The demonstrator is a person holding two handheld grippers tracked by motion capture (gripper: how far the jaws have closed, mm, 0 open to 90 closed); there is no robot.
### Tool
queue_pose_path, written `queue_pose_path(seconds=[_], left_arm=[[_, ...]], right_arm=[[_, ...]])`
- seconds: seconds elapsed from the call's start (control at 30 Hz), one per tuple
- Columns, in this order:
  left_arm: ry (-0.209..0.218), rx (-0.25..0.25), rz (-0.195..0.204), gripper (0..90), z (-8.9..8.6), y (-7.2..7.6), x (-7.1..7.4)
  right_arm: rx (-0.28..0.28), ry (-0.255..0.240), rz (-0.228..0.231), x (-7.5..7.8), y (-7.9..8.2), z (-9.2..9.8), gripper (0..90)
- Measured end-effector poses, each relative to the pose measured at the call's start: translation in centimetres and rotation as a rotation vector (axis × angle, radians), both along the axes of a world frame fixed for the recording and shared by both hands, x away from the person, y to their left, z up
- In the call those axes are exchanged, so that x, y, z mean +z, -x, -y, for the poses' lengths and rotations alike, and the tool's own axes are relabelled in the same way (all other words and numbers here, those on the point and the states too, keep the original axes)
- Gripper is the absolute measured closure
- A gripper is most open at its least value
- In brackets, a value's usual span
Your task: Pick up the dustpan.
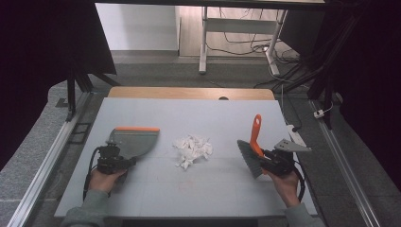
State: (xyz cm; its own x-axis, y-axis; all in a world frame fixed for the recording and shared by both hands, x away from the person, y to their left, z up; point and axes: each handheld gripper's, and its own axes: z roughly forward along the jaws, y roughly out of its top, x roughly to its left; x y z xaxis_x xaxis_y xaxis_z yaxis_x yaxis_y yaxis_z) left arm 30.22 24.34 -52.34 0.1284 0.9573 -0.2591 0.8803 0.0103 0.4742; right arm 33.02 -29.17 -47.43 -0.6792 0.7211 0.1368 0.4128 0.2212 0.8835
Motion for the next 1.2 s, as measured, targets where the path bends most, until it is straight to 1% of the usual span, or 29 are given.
queue_pose_path(seconds=[0.1, 0.17, 0.2, 0.3, 0.57, 0.67, 0.73, 0.9, 1.07, 1.2], left_arm=[[0.013, 0.007, 0.006, 54.9, -0.1, 0.1, 0.0], [0.011, 0.021, 0.02, 59.7, -0.3, 0.2, 0.1], [0.015, 0.024, 0.021, 60.5, -0.4, 0.2, 0.1], [0.032, 0.036, 0.03, 61.2, -0.7, 0.2, 0.0], [0.026, 0.04, 0.05, 61.5, -0.9, 0.4, 0.2], [0.028, 0.046, 0.075, 61.6, -1.2, 0.5, 0.5], [0.035, 0.039, 0.096, 61.7, -1.4, 0.7, 0.7], [0.045, 0.026, 0.13, 61.6, -1.8, 0.9, 1.1], [0.054, -0.003, 0.157, 61.7, -2.0, 1.0, 1.4], [0.052, -0.026, 0.178, 61.7, -2.2, 1.1, 1.6]], right_arm=[[0.0, 0.001, 0.001, 0.0, 0.0, 0.0, 69.8], [-0.001, 0.002, 0.002, 0.0, 0.0, 0.0, 69.8], [-0.001, 0.002, 0.001, 0.0, 0.0, 0.0, 69.8], [-0.003, 0.001, 0.0, 0.0, 0.0, 0.0, 69.8], [-0.004, 0.006, 0.004, 0.0, 0.1, 0.0, 69.8], [-0.004, 0.006, 0.009, 0.1, 0.2, 0.0, 69.8], [-0.004, 0.006, 0.011, 0.2, 0.2, 0.1, 69.8], [-0.009, 0.001, 0.014, 0.2, 0.2, 0.1, 69.8], [-0.007, -0.002, 0.021, 0.3, 0.3, 0.1, 69.8], [-0.01, 0.0, 0.022, 0.3, 0.2, 0.2, 69.9]])
